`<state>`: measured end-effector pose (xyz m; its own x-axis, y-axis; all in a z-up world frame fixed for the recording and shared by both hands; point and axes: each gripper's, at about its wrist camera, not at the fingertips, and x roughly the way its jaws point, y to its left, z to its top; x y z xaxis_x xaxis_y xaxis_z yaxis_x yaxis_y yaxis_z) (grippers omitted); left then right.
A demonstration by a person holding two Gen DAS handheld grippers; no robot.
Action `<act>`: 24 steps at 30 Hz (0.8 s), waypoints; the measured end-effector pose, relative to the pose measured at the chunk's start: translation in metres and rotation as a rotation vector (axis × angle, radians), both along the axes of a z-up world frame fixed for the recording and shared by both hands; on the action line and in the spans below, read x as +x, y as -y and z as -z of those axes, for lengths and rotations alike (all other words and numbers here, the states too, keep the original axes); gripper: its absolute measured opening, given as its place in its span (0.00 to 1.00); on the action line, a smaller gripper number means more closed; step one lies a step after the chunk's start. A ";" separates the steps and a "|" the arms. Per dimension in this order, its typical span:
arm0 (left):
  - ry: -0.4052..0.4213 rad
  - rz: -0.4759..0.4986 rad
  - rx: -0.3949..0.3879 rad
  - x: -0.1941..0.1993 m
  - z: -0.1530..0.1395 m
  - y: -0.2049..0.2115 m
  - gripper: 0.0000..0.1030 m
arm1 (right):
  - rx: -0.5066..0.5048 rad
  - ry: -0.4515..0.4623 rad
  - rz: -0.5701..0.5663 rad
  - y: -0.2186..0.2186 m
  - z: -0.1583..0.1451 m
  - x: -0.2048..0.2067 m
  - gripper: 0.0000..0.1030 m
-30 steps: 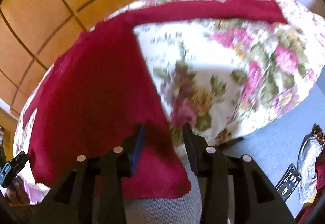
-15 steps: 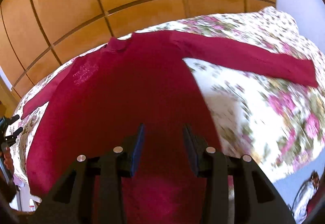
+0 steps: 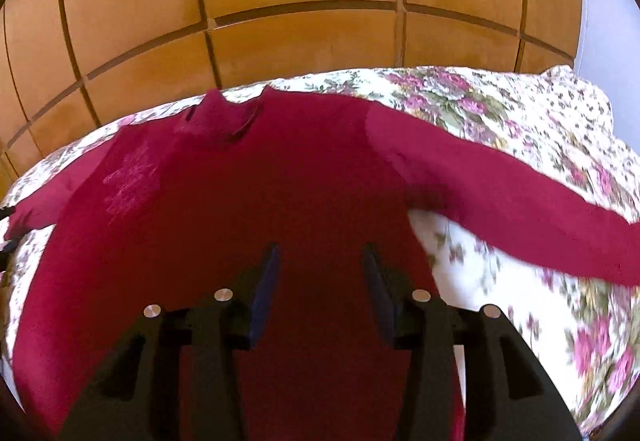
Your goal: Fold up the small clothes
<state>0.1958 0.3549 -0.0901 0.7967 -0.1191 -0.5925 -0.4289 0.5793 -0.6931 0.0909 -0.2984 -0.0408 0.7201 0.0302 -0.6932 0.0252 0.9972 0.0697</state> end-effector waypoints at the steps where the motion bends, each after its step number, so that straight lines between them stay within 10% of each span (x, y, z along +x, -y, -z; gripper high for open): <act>1: 0.000 -0.007 0.005 0.003 0.001 -0.001 0.69 | -0.007 0.003 0.001 0.000 0.002 0.006 0.44; 5: -0.006 -0.040 0.004 0.015 0.004 -0.004 0.66 | -0.008 -0.005 0.020 0.002 0.013 0.020 0.46; 10: -0.047 -0.088 -0.050 0.025 0.020 -0.022 0.09 | -0.008 0.011 0.027 0.001 0.025 0.020 0.50; 17: 0.069 -0.149 -0.005 0.004 -0.012 -0.049 0.07 | -0.009 0.007 0.024 0.002 0.027 0.021 0.52; 24: -0.048 -0.076 0.049 0.019 0.005 -0.051 0.07 | -0.026 0.009 0.019 -0.002 0.030 0.021 0.55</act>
<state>0.2144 0.4059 -0.0953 0.7732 -0.0292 -0.6335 -0.5048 0.5762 -0.6428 0.1121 -0.2965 -0.0704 0.7268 -0.0015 -0.6868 0.0436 0.9981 0.0440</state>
